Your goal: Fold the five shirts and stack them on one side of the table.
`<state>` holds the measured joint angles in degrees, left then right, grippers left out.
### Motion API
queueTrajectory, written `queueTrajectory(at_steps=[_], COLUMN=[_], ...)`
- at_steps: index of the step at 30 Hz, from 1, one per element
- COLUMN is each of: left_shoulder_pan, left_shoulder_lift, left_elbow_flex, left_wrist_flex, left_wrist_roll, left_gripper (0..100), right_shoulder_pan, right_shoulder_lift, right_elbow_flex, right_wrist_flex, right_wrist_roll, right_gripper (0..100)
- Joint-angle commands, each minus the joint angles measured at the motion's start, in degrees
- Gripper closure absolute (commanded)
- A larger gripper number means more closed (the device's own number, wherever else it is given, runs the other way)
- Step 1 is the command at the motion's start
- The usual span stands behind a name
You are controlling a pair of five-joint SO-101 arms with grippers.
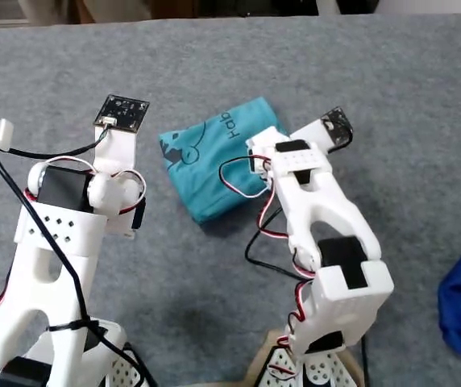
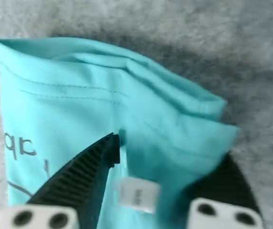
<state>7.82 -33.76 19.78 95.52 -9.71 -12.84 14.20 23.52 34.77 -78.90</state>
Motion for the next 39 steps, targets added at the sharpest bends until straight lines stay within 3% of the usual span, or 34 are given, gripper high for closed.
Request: queueTrajectory(at_steps=[1,12,18,22,39], left_shoulder_pan=[0.4,0.4,0.4,0.3,-0.1], left_shoulder_lift=[-1.0,-1.0,-1.0,-1.0,-1.5], left_elbow_flex=[-2.4,-2.4,-2.5,-2.7,-2.8], left_wrist_flex=[0.4,0.4,0.4,0.4,0.7], left_wrist_roll=[0.1,0.1,0.1,-0.1,0.0], left_gripper=[98,98,98,98,98], right_shoulder_pan=[0.0,0.7,1.9,2.9,23.2], right_shoulder_lift=[0.0,-0.2,0.0,-0.3,-18.6], right_elbow_flex=[-1.7,-1.7,-1.6,-1.7,-10.8], right_wrist_flex=[-1.5,-1.1,-1.2,-1.0,16.3], right_wrist_roll=[0.1,0.1,2.8,4.6,15.7], right_gripper=[81.8,82.2,98.3,99.4,99.4])
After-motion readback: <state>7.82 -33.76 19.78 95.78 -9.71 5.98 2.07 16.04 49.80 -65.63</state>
